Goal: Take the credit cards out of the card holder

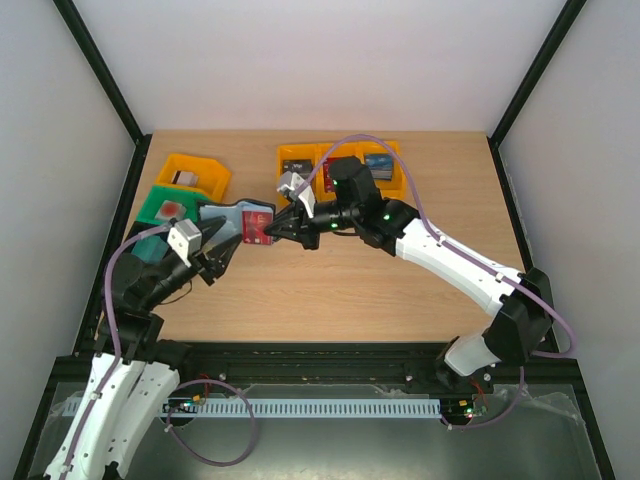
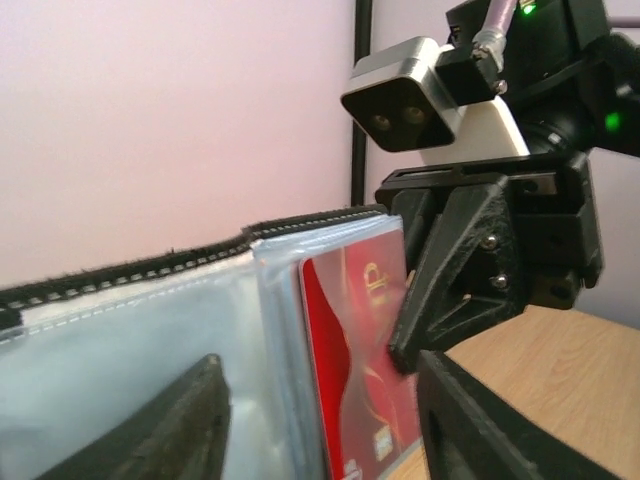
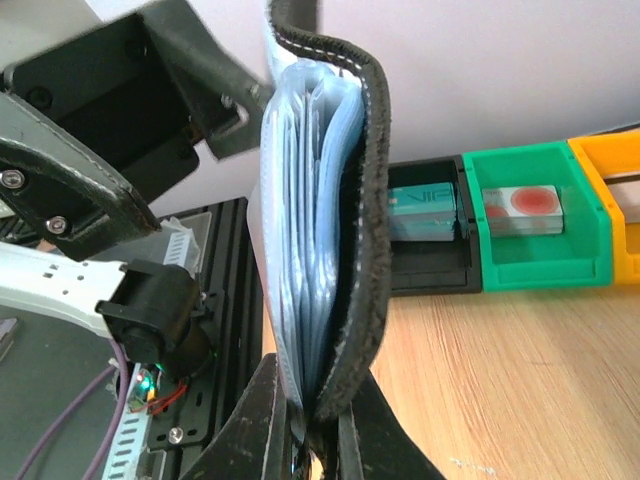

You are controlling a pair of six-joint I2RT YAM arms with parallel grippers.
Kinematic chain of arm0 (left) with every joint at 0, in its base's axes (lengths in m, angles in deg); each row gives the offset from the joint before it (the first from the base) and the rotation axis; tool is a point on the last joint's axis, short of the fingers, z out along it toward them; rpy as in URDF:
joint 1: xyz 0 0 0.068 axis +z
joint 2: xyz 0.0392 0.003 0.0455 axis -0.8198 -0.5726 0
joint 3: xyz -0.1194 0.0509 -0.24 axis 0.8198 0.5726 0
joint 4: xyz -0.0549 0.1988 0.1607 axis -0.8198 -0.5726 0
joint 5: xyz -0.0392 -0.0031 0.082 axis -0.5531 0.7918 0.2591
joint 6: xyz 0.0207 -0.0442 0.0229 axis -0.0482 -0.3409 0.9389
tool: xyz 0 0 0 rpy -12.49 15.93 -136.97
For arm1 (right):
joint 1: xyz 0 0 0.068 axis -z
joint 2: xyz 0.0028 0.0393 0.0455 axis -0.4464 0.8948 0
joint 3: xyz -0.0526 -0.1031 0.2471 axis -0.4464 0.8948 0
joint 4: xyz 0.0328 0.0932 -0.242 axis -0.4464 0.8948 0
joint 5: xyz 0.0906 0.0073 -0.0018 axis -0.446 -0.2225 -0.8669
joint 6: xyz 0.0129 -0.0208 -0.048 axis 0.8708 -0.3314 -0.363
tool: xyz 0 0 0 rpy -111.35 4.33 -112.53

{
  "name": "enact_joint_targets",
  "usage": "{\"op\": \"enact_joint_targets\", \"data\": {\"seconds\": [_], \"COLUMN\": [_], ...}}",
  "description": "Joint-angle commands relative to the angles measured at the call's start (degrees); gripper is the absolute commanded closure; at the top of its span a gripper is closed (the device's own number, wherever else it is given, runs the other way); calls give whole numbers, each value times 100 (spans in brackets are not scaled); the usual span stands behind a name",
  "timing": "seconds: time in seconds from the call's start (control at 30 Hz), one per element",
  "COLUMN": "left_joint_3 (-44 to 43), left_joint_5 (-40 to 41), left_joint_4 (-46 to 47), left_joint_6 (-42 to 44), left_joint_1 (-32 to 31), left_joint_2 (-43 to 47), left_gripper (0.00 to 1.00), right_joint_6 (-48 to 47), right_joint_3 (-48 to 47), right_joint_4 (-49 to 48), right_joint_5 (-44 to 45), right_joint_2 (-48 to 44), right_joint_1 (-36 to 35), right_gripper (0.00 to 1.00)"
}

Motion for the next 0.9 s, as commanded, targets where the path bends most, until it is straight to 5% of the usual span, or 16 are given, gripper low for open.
{"op": "enact_joint_targets", "data": {"seconds": [0.0, 0.13, 0.3, 0.53, 0.67, 0.87], "left_joint_3": [-196, -248, -327, -402, -424, -343], "left_joint_5": [681, 855, 132, -577, -1293, -2234], "left_joint_4": [-420, -638, -833, -1105, -1285, -1663], "left_joint_6": [487, 645, 662, 620, 642, 695], "left_joint_1": [43, 92, 143, 203, 231, 251], "left_joint_2": [36, 15, -33, -88, -114, -260], "left_gripper": [41, 22, 1, 1, 17, 72], "right_joint_6": [-432, -804, -1226, -1644, -1902, -2008], "right_joint_3": [-181, -330, -447, -496, -598, -643], "right_joint_4": [432, 915, 1418, 1782, 2068, 2149], "right_joint_5": [-226, -395, -532, -699, -841, -943], "right_joint_2": [-117, -152, -207, -335, -313, -178], "right_joint_1": [-10, -13, -10, -8, -9, 13], "right_gripper": [98, 99, 98, 98, 98, 99]}}
